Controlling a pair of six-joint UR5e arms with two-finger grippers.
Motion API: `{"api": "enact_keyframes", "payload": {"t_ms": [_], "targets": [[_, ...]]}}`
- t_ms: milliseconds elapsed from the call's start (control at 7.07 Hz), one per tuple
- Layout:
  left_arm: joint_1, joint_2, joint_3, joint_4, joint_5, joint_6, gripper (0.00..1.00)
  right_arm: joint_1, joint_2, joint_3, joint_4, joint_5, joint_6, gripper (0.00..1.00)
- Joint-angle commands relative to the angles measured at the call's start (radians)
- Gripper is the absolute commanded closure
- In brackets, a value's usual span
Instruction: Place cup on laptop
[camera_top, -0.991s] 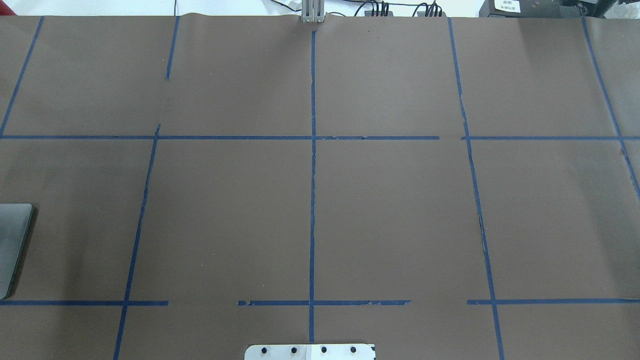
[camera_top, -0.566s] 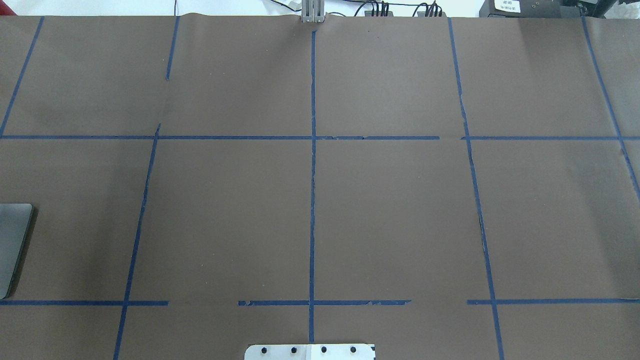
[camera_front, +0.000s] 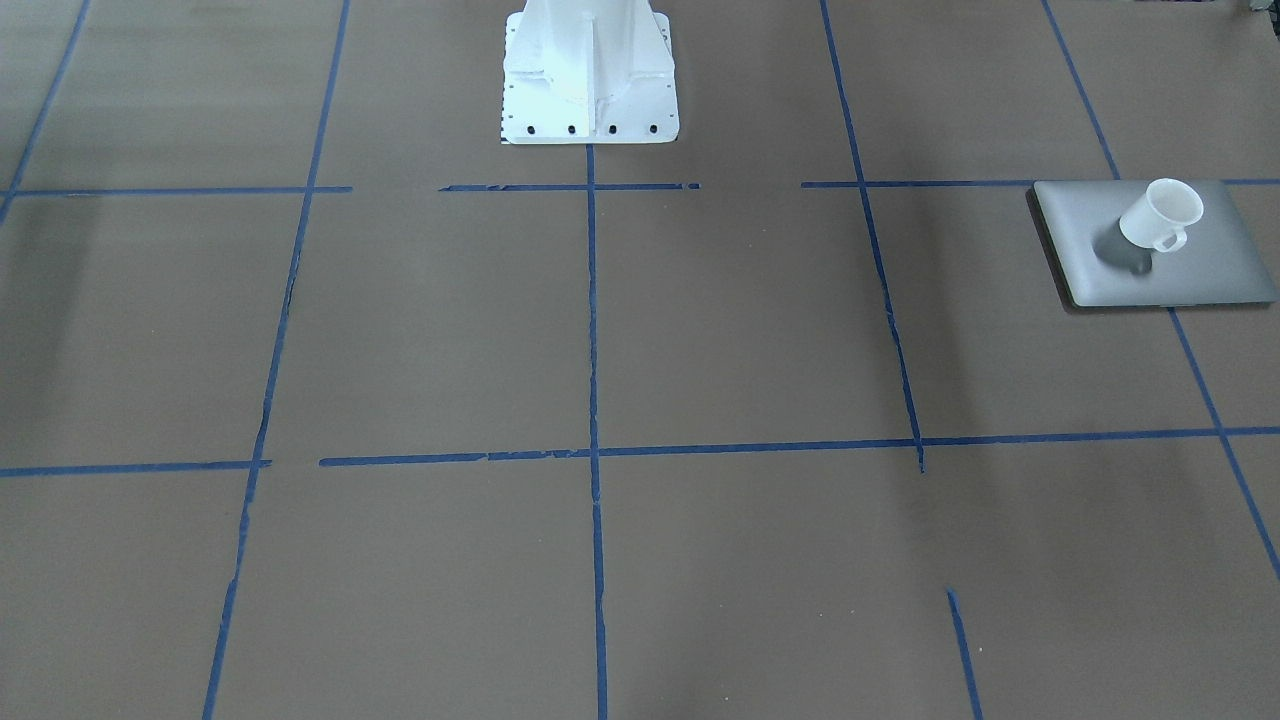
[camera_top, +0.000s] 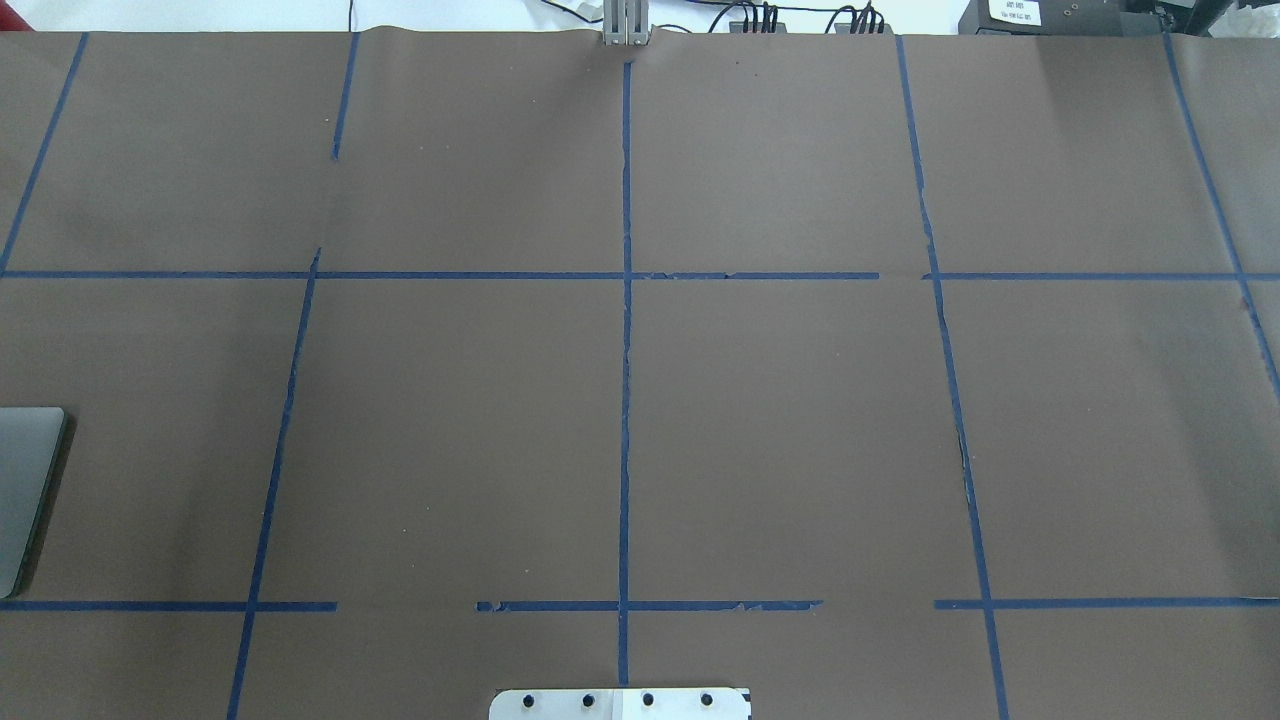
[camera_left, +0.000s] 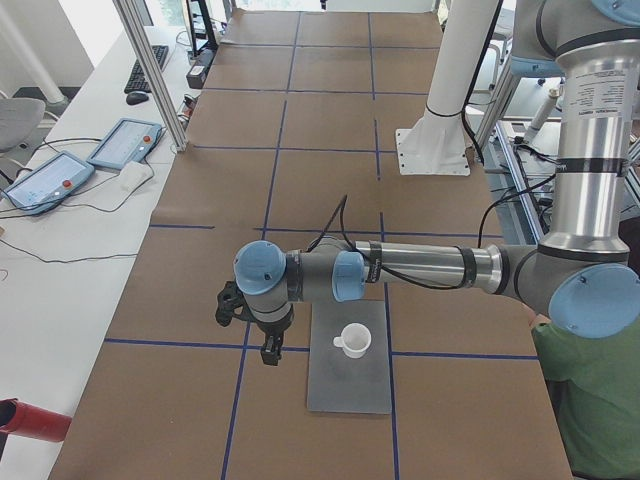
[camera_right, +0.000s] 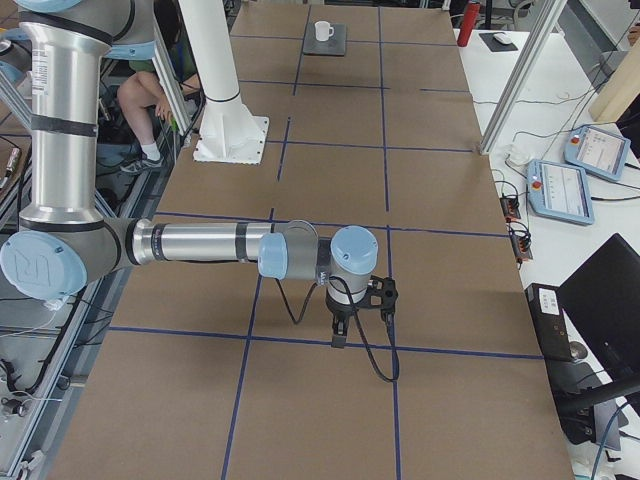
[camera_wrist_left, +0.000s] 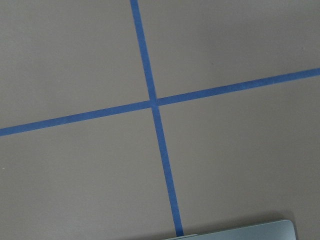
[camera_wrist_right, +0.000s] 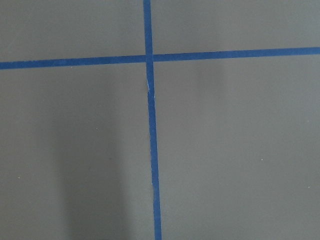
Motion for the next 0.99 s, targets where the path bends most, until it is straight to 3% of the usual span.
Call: {"api": "enact_keyframes", "payload": {"t_ms": [0,849], "targets": [[-0.003,-0.002,-0.005,0.002,-0.003,-0.006,0.00,0.000,0.000,0.000,0.000,0.000,0.000,0.00],[-0.001,0.000,0.002,0.001,-0.001,-0.005,0.00,0.000,0.000,0.000,0.000,0.000,0.000,0.00]]}}
